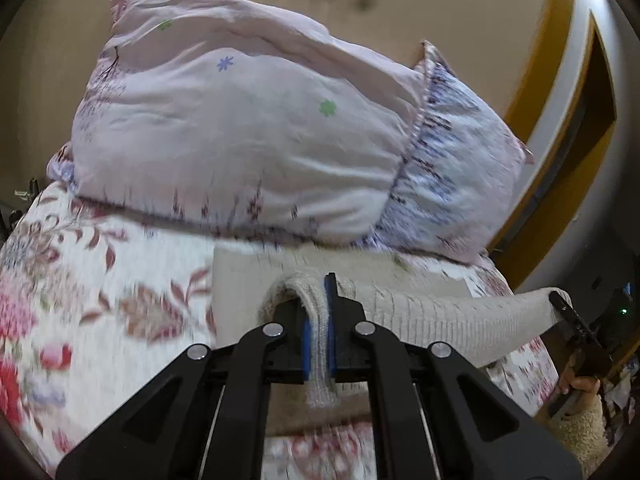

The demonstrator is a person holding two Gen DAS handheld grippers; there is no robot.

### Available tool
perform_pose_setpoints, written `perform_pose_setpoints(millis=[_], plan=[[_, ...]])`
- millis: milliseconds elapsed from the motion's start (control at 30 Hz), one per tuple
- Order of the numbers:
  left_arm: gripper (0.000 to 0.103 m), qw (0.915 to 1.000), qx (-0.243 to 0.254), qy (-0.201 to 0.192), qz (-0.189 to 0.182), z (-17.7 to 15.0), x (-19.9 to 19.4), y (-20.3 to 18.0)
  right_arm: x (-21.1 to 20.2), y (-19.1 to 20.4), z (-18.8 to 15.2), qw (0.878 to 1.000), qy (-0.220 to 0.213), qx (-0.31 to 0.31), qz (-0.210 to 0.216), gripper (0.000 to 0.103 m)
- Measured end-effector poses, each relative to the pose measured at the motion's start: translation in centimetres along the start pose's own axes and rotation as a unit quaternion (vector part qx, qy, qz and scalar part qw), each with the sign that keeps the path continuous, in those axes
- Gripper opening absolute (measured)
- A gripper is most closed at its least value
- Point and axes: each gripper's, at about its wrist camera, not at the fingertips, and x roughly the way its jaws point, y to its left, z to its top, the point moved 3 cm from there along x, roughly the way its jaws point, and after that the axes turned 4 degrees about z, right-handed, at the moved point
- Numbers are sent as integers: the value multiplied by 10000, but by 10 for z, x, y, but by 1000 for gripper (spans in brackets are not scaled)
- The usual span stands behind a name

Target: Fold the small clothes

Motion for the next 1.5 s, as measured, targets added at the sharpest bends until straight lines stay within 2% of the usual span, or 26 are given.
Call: perform_pose_setpoints(millis=[133,200,267,367,500,567,600,667,733,767,800,900,1000,1067,1167,1300,1367,1433,1500], plan=[[6,9990,-360,248,20,12,48,16,45,-9,5,9993,207,297,0,8],[6,9977,-513,435,48,8,71,27,75,-16,-3,9976,495,484,-28,8],[6,9950,-717,694,65,0,97,41,103,-25,-17,9913,1103,681,-209,8],[6,9889,-1058,1045,47,-15,127,58,138,-41,-43,9804,1661,1034,-238,8],[6,9772,-1688,1247,-329,-23,143,77,153,-53,-57,9709,1907,1436,-191,8],[7,9730,-1819,1337,-478,-22,145,80,157,-57,-55,9676,1939,1613,-142,8],[7,9715,-1877,1335,-552,-20,146,81,159,-59,-53,9658,1940,1714,-138,12],[10,9670,-2061,1327,-698,-16,150,83,168,-62,-51,9596,1972,2007,-34,25],[17,9625,-2217,1353,-786,-13,155,84,177,-64,-50,9536,1955,2289,86,45],[24,9606,-2284,1362,-809,-11,158,84,181,-65,-49,9516,1949,2373,102,48],[27,9587,-2349,1358,-851,-9,161,83,185,-64,-48,9500,1938,2444,121,54],[40,9546,-2498,1304,-961,-3,162,81,187,-62,-43,9499,1900,2478,119,56],[52,9608,-2349,1144,-929,5,149,76,173,-59,-33,9590,1673,2288,81,56],[55,9649,-2248,1041,-872,8,140,76,157,-60,-25,9653,1492,2142,-14,56],[55,9666,-2219,993,-810,11,126,81,136,-68,-20,9693,1372,2034,-193,56],[54,9807,-1634,1001,-378,6,111,76,122,-69,-25,9738,1504,1645,-452,56],[53,9848,-1370,1047,-195,-1,105,72,117,-69,-33,9742,1631,1477,-504,53],[50,9872,-1150,1108,-53,-7,102,70,115,-69,-42,9731,1773,1374,-529,45],[47,9889,-936,1152,70,-13,98,69,115,-69,-49,9713,1882,1338,-561,43]])
